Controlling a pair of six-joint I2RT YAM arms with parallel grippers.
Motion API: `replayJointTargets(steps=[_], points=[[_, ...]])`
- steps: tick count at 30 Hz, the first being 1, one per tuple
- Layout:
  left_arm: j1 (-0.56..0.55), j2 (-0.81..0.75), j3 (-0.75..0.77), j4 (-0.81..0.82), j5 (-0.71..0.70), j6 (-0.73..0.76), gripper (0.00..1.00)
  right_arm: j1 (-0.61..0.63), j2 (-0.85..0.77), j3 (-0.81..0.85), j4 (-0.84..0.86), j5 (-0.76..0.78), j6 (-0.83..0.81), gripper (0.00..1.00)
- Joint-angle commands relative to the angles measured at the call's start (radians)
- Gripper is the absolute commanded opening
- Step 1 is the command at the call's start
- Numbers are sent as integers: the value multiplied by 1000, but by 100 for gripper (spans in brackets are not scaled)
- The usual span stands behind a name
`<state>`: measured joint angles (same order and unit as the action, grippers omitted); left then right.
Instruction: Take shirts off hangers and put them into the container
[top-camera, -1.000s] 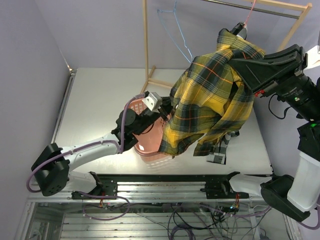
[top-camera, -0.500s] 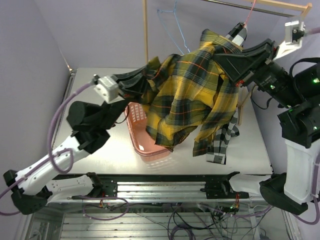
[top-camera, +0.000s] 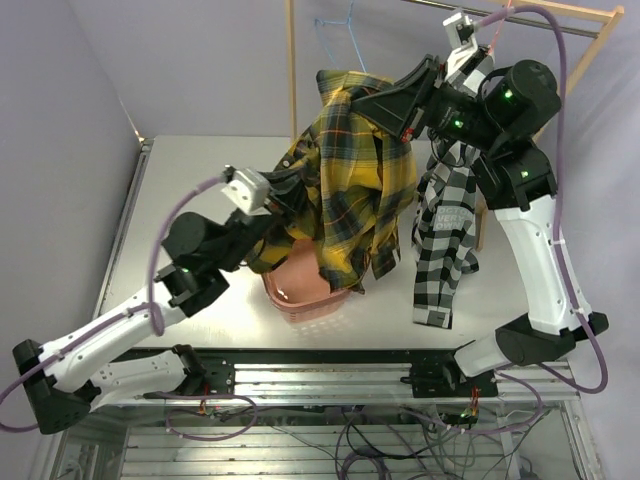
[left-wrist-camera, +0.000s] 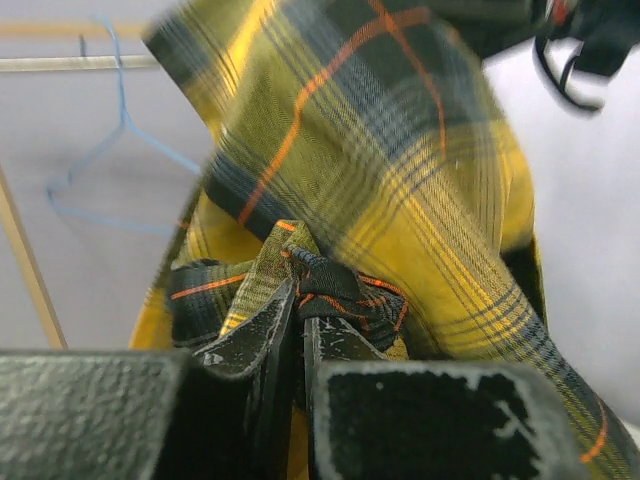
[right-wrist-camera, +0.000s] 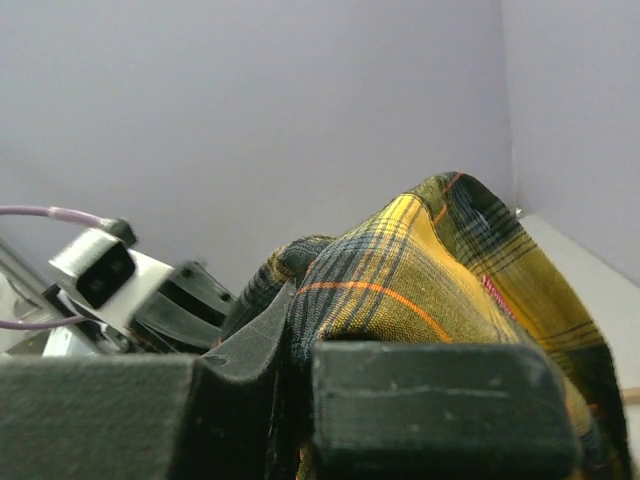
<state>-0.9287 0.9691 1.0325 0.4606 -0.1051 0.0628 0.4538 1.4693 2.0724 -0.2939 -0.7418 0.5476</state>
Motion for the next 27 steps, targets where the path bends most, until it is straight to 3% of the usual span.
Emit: replayJointTargets(steps=[1, 8, 19, 27], points=[[-4, 45, -67, 85, -42, -21, 18, 2, -19, 7, 108, -94, 28, 0], [-3, 89, -68, 196, -29, -34, 21, 1, -31, 9, 46, -87, -26, 0], [-4, 159, 204, 115, 68, -23, 20, 1, -74, -58, 34, -51, -67, 0], [-3, 136, 132, 169, 47, -51, 21, 2, -79, -83, 44, -57, -72, 0]])
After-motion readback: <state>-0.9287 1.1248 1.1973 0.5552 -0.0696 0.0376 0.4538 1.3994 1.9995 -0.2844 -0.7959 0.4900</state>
